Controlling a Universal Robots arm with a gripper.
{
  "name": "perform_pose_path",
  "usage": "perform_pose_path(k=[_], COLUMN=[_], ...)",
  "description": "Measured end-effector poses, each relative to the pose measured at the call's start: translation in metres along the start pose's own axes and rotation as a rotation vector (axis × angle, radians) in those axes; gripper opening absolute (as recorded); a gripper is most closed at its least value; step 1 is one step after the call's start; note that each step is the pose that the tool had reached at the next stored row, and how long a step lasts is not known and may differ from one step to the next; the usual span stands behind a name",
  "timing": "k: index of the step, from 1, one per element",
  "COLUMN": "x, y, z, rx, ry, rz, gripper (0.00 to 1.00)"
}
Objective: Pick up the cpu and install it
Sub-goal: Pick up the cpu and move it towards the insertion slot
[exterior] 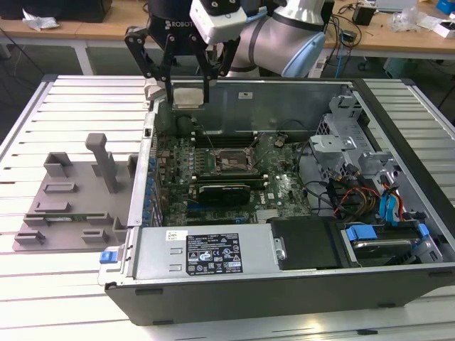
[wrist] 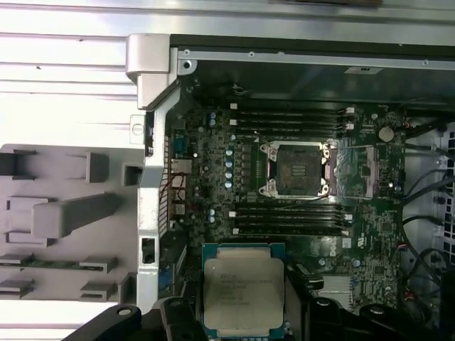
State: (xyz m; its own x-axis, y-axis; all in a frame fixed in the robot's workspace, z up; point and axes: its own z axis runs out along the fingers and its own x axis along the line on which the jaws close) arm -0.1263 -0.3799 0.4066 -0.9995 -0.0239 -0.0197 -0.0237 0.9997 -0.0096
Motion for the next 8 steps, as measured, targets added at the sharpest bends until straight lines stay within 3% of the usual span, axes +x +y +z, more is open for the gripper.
perform_pose_path(k=[8], x=[-0.0116], y=[0.0014], z=[0.0147], rx=[0.0017], ry=[0.0005], rz=[0.0], gripper=[0.55])
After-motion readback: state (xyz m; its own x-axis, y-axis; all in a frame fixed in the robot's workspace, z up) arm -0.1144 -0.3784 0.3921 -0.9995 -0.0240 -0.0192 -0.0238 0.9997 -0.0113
